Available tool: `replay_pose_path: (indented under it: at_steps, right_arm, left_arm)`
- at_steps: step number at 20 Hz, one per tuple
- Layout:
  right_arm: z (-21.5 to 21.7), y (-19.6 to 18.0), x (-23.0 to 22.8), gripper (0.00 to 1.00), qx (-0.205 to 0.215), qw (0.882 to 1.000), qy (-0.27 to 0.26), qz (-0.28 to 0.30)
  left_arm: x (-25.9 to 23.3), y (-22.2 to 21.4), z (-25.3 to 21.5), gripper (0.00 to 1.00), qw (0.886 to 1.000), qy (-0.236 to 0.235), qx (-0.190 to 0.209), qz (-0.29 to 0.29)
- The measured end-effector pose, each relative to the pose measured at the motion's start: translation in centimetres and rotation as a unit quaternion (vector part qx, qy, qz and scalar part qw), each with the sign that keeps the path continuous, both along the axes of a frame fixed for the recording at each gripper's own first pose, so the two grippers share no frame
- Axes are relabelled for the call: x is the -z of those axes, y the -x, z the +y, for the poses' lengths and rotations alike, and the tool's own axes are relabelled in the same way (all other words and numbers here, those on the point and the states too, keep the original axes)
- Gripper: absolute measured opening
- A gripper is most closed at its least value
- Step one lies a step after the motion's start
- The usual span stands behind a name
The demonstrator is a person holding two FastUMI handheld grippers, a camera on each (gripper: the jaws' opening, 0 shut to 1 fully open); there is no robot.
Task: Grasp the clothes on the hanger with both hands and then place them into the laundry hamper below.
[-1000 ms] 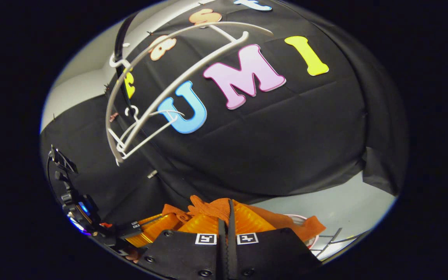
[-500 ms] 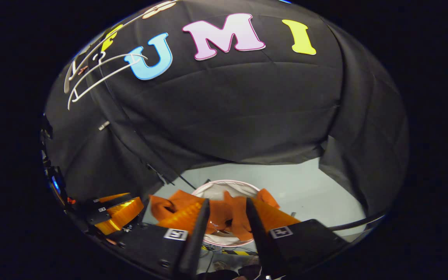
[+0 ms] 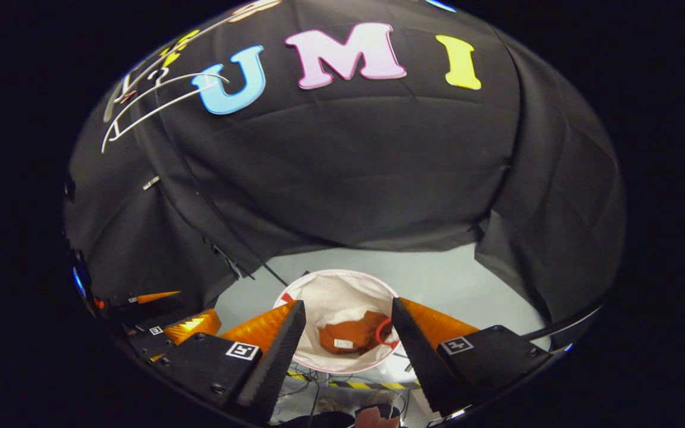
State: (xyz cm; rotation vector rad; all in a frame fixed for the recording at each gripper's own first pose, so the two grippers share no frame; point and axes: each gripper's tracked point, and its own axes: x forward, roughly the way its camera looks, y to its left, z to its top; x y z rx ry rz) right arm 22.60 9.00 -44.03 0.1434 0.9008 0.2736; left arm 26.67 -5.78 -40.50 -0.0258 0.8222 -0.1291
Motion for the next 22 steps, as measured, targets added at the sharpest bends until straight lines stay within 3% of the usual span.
replay_pose_path:
  at_steps: [1,2,8,13,22]
  right_arm:
    - [0.2,-0.1,-0.2,0.87,-0.012,1.000,0.005,-0.012]
    - [0.3,0.0,-0.3,0.95,-0.021,1.000,0.012,-0.019]
    - [0.4,0.8,-1.9,0.96,-0.003,1.000,0.005,-0.028]
    - [0.9,-0.2,-6.5,0.98,-0.036,0.992,0.045,-0.108]
    - [2.6,-0.6,-14.2,0.98,-0.003,0.984,0.028,-0.177]
  left_arm:
    - [-0.5,0.0,0.1,0.96,1.000,0.000,-0.001,-0.005]
    - [-1.0,0.0,0.2,0.96,1.000,0.001,-0.001,-0.011]
    - [-3.1,0.4,0.9,0.96,0.999,-0.003,-0.007,-0.036]
    - [-7.1,-0.1,1.7,0.96,0.997,-0.003,-0.012,-0.076]
    - [-16.1,-1.1,3.9,0.96,0.988,0.009,-0.022,-0.154]
